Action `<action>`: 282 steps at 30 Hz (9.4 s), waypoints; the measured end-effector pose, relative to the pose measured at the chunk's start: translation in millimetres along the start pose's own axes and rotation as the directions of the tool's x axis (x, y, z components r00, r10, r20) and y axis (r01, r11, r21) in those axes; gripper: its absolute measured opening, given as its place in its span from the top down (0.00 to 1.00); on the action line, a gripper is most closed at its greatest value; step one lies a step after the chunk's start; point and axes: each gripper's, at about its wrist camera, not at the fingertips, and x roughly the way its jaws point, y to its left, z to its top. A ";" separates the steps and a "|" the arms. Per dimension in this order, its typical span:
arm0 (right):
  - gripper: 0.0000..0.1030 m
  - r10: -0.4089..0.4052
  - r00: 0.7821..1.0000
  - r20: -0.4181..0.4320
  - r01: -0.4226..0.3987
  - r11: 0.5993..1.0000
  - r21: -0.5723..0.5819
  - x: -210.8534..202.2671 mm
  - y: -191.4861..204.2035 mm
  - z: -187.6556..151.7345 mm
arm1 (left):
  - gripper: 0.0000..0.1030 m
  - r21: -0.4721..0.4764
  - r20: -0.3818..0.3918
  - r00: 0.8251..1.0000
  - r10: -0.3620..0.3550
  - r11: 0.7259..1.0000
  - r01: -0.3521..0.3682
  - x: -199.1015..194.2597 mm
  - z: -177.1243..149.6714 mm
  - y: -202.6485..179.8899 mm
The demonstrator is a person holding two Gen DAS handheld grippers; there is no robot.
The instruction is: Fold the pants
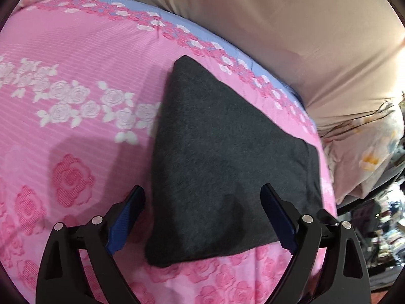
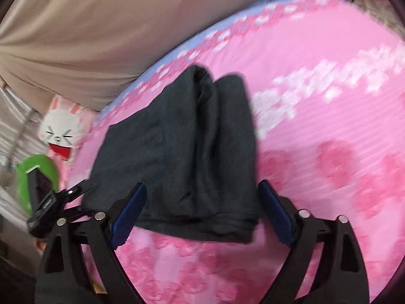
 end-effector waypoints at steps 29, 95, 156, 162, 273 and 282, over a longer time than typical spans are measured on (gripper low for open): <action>0.59 0.027 1.000 0.009 -0.027 0.999 -0.035 -8.9 22.6 -35.2 | 0.57 0.121 -0.030 0.998 0.055 0.991 -0.051 -15.6 -37.7 -15.5; 0.66 0.356 0.676 0.645 -0.029 0.888 -0.460 -188.6 186.5 118.5 | 0.77 0.570 0.638 0.726 -0.256 0.791 -0.223 -228.2 69.4 -194.3; 0.65 -0.044 0.999 -0.015 0.042 0.992 -0.115 174.7 31.1 220.3 | 0.40 0.098 0.068 0.995 0.071 0.992 -0.077 122.9 206.6 7.7; 0.66 -0.057 0.998 0.027 0.060 0.985 -0.159 138.6 47.5 190.6 | 0.51 0.115 0.038 0.997 0.072 0.990 -0.076 122.8 208.9 9.5; 0.05 -0.397 0.879 0.263 0.451 0.870 -0.197 102.6 74.7 66.1 | 0.11 0.190 0.404 0.797 0.449 0.811 -0.554 33.9 44.9 -62.3; 0.05 -0.397 0.879 0.264 0.452 0.870 -0.196 102.5 74.9 65.9 | 0.11 0.184 0.413 0.789 0.456 0.806 -0.562 33.4 43.3 -62.2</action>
